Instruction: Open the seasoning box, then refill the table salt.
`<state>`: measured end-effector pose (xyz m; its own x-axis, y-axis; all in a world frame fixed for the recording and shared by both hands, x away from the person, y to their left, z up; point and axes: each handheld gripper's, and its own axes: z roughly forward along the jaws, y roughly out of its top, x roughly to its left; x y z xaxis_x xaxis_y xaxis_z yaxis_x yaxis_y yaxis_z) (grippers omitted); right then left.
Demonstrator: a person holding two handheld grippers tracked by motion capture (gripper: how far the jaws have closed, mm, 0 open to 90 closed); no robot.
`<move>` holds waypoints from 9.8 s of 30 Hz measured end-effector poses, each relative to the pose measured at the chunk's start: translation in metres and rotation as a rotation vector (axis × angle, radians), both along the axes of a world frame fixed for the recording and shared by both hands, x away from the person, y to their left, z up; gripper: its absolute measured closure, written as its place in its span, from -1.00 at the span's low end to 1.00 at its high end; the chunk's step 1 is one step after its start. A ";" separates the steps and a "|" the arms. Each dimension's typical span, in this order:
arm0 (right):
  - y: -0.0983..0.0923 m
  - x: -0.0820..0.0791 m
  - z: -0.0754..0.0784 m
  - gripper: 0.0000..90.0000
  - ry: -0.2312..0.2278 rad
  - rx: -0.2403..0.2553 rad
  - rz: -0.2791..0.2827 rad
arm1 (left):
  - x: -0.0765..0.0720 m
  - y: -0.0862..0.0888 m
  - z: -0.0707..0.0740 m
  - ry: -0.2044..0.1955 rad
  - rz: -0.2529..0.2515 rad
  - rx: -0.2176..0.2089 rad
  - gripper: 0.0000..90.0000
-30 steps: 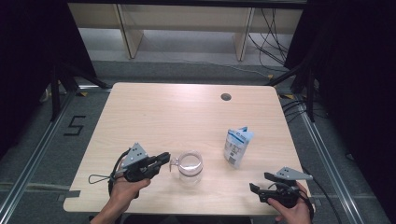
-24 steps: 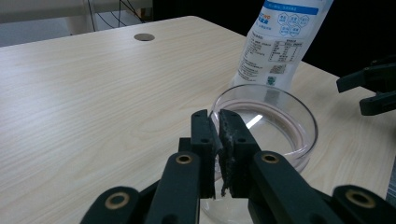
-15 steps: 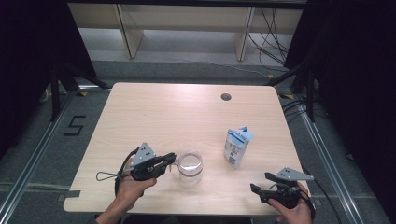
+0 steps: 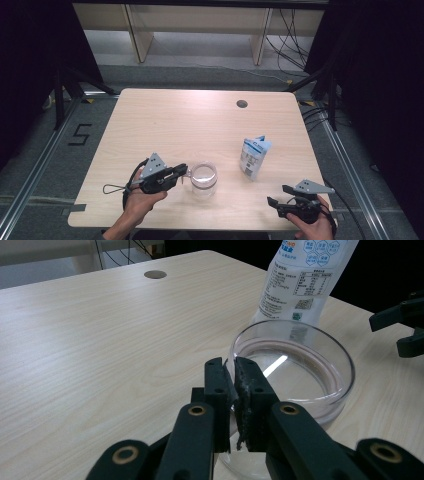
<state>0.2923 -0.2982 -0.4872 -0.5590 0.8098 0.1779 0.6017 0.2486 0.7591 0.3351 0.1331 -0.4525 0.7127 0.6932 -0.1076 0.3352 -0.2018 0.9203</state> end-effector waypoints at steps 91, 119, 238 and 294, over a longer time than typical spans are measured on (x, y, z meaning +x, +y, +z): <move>0.142 0.036 0.033 0.95 -0.257 0.045 0.385 | -0.003 0.005 -0.011 0.018 0.053 -0.100 0.90; 0.153 0.040 0.053 0.96 -0.306 0.053 0.429 | -0.027 0.031 -0.024 0.004 0.059 0.037 -0.29; 0.043 0.018 0.029 -0.66 -0.399 0.152 0.004 | -0.033 0.030 -0.040 0.011 0.082 0.093 -0.61; 0.076 0.092 -0.013 -0.59 -0.280 0.100 -0.120 | -0.035 0.032 -0.041 0.002 0.085 0.079 -0.60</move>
<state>0.3842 -0.2226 -0.5000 -0.4989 0.8593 0.1129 0.3865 0.1040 0.9164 0.3000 0.1649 -0.4931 0.6511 0.7572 -0.0516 0.3562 -0.2448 0.9018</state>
